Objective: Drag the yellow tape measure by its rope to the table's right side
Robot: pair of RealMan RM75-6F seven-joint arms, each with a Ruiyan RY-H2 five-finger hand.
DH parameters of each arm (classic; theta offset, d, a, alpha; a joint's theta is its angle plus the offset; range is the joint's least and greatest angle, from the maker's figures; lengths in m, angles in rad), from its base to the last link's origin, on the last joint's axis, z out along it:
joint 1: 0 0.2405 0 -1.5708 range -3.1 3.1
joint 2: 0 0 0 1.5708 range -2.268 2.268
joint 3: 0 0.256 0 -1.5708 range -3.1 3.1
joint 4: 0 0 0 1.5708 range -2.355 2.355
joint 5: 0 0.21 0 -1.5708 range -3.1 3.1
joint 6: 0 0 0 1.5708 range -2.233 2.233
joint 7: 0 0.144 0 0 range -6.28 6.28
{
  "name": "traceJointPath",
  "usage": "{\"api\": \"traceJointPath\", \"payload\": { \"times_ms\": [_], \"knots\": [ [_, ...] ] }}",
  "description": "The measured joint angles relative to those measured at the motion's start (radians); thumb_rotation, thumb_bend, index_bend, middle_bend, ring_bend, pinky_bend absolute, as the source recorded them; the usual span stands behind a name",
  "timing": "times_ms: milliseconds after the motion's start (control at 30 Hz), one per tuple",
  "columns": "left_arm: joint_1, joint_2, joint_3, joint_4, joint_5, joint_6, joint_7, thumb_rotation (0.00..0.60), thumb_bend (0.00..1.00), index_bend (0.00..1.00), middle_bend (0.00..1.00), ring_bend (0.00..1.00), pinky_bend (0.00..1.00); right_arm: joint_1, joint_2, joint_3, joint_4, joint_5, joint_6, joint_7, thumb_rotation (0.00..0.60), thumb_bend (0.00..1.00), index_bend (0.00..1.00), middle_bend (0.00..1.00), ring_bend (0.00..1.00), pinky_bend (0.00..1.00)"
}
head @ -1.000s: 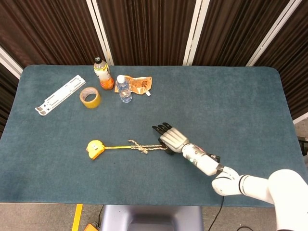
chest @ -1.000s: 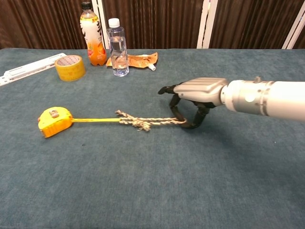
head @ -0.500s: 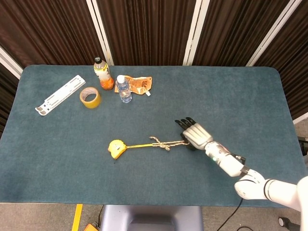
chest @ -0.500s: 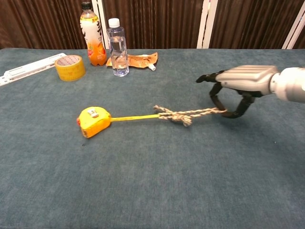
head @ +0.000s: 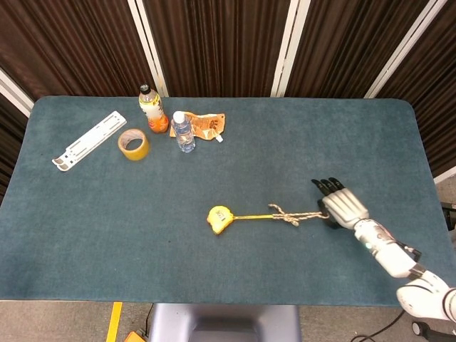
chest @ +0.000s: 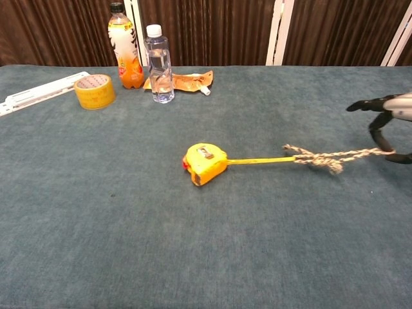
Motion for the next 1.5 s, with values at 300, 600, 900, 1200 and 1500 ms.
{"api": "traceJointPath", "payload": {
  "times_ms": [300, 600, 900, 1200, 1500],
  "knots": [
    [-0.008, -0.008, 0.004, -0.005, 0.001, -0.011, 0.028, 0.600, 0.54, 0.06, 0.00, 0.00, 0.06, -0.076, 0.009, -0.011, 0.143, -0.010, 0.033, 0.112, 0.600, 0.56, 0.87, 0.10, 0.10, 0.00],
    [-0.009, -0.009, 0.002, -0.008, -0.001, -0.011, 0.032, 0.600, 0.54, 0.06, 0.00, 0.00, 0.06, -0.137, 0.004, 0.000, 0.285, 0.020, 0.012, 0.190, 0.600, 0.56, 0.87, 0.10, 0.10, 0.00],
    [-0.009, -0.011, 0.004, -0.012, 0.002, -0.009, 0.042, 0.600, 0.54, 0.06, 0.00, 0.00, 0.06, -0.173, 0.004, 0.011, 0.361, 0.050, -0.024, 0.232, 0.600, 0.56, 0.89, 0.09, 0.10, 0.00],
    [-0.015, -0.019, 0.006, -0.019, 0.002, -0.015, 0.065, 0.600, 0.54, 0.06, 0.00, 0.00, 0.06, -0.205, 0.002, 0.034, 0.424, 0.054, -0.029, 0.341, 0.600, 0.44, 0.62, 0.06, 0.07, 0.00],
    [-0.014, -0.016, 0.004, -0.019, -0.001, -0.013, 0.059, 0.600, 0.54, 0.06, 0.00, 0.00, 0.06, -0.181, 0.077, 0.094, 0.204, 0.034, -0.004, 0.401, 0.600, 0.10, 0.00, 0.00, 0.00, 0.00]
  ]
}}
